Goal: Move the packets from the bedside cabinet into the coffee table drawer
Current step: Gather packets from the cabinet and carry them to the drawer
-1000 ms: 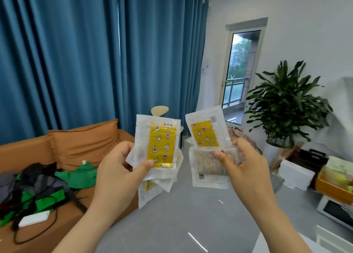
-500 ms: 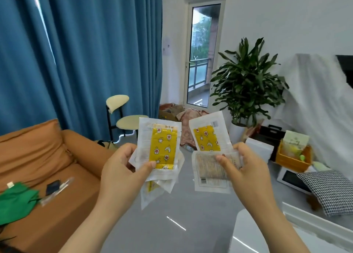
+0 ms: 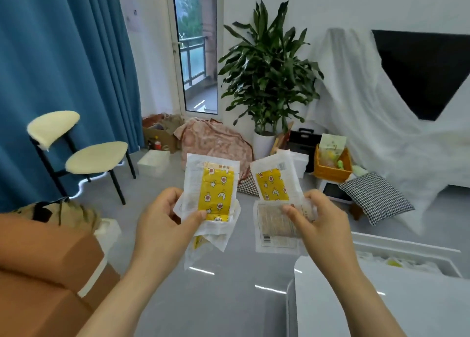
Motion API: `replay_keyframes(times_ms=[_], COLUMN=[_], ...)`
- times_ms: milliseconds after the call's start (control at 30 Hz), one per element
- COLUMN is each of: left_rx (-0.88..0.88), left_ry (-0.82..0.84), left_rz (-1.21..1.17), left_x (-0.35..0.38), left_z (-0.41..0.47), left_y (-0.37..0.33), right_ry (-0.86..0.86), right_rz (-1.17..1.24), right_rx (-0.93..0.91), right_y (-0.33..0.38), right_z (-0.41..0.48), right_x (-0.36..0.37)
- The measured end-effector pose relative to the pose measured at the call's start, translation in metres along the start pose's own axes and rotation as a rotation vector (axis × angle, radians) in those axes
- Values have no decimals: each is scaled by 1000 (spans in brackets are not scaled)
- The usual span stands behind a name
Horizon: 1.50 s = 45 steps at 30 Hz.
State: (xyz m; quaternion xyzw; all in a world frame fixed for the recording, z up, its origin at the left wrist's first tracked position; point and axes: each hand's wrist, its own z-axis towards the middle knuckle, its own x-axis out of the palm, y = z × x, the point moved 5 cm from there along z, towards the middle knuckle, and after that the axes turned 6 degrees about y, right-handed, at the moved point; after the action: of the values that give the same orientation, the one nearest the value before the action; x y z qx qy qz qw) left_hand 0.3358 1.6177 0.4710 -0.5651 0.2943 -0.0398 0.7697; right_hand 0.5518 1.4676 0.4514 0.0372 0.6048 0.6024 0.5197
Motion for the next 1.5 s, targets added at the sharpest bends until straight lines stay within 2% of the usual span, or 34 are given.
replay_keyframes(times_ms=[367,567,800,1067,1300,1500], left_rx=[-59,-56,-36,37,184,291], left_ry=[297,418,569,791,1014,1168], left_rz=[46,159,183,198,270,341], left_x=[122,200,283,380,451,520], left_z=[140,212,287,387,476,520], left_y=[48,52,54,62,56,46], right_ry=[-88,-80,-93,-158,-251,-352], right_rz=[-154,-166,-215,-237,-213,-187], right_rx=[265,409,553,737,949,1094], right_y=[-108,-177,-240,-299,-328,-352], right_z=[86,139,186,246,300,323], right_x=[15,7,-2,5,21,23])
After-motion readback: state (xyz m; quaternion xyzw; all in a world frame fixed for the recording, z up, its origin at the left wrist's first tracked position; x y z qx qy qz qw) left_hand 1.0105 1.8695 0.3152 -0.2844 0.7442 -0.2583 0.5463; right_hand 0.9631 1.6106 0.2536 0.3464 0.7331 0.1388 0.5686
